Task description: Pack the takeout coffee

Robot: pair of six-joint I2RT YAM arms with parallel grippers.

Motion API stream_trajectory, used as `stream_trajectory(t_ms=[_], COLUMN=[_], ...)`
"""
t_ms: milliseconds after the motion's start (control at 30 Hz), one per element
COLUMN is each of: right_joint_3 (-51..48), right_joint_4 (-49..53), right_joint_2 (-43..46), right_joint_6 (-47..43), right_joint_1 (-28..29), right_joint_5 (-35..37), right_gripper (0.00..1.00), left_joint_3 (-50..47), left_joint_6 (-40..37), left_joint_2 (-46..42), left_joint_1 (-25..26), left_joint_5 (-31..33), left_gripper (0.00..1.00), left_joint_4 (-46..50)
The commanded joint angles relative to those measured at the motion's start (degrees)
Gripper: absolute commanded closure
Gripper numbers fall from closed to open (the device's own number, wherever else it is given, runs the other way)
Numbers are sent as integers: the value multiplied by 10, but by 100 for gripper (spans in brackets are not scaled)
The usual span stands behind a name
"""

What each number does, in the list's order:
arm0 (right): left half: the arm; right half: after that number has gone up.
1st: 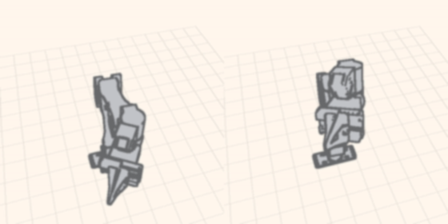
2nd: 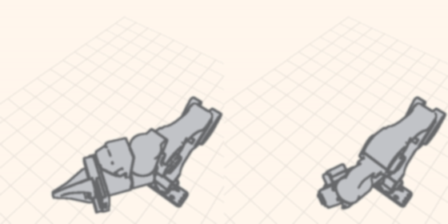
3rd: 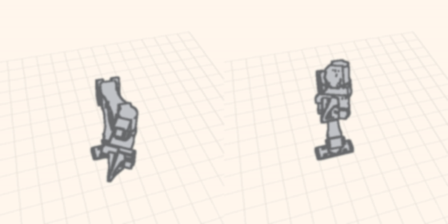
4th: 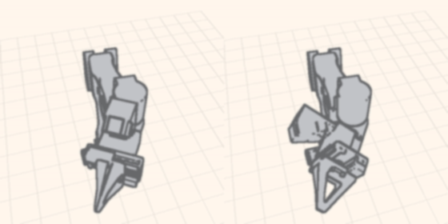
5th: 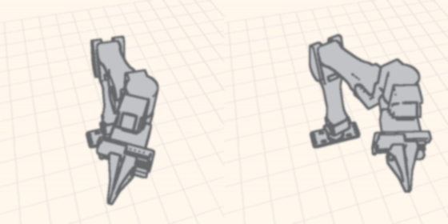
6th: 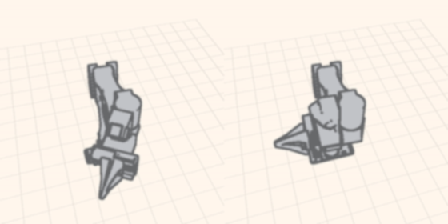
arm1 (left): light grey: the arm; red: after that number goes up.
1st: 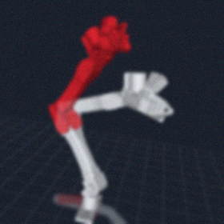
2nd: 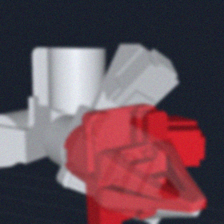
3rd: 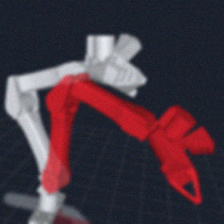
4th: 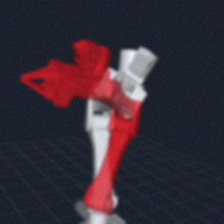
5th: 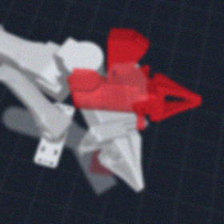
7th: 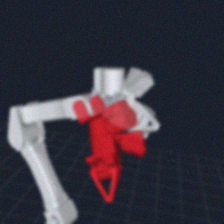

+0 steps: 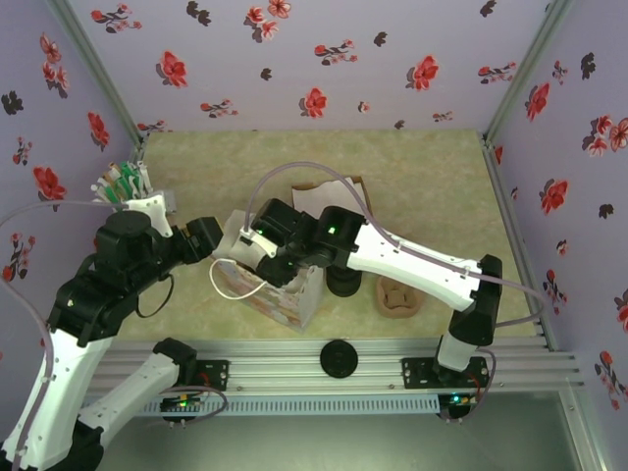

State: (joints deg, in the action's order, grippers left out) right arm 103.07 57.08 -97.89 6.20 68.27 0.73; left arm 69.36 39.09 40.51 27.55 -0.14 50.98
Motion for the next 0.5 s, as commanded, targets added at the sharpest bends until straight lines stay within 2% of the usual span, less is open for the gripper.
stream_trajectory(t_ms=[0, 200, 367, 467], right_joint_3=[18, 15, -1, -21], right_joint_4=[0, -26, -55, -80], right_joint_2=[35, 53, 88, 121], right_joint_6=[25, 49, 89, 108], right_joint_1=[-10, -20, -41, -54], right_joint_5=[26, 8, 13, 21], right_gripper=[47, 45, 44, 36], left_joint_3=[2, -12, -45, -69], left_joint_6=[4, 47, 103, 124], left_joint_2=[-31, -83, -151, -171], left_joint_1=[3, 3, 4, 3], left_joint_5=[53, 87, 87, 68], left_gripper=[30, 30, 44, 54], left_joint_4=[43, 135, 214, 238])
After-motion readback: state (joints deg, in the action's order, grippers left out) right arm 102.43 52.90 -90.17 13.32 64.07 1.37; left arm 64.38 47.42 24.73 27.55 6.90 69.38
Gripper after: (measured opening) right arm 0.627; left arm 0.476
